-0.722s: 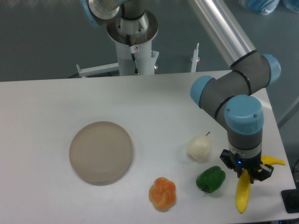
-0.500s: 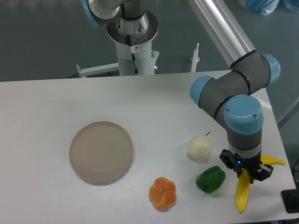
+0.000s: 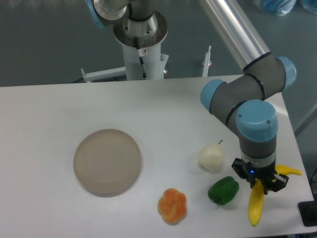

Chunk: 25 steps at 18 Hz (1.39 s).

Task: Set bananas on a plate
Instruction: 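Hold the yellow banana closed in the gripper beside the green pepper, then lift the banana and carry it over the beige plate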

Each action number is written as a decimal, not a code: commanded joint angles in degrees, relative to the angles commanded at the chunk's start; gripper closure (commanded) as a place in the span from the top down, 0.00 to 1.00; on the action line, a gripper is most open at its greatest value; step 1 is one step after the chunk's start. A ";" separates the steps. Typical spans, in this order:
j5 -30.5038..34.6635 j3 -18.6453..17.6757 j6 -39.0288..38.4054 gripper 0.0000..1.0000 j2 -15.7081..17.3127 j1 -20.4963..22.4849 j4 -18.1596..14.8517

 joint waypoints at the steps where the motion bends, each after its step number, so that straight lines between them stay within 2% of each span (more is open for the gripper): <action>1: -0.09 -0.09 -0.09 0.22 0.09 0.00 0.00; 4: 0.17 -0.35 -0.53 0.22 0.79 -0.35 -0.09; 9: -0.44 -6.75 -4.74 0.22 5.61 -1.49 -0.26; 16: -0.70 -15.55 -17.03 0.22 14.31 -5.62 -1.49; 22: -5.09 -19.07 -34.25 0.22 18.89 -12.82 -7.38; 25: -8.16 -20.04 -44.88 0.22 19.42 -16.77 -7.47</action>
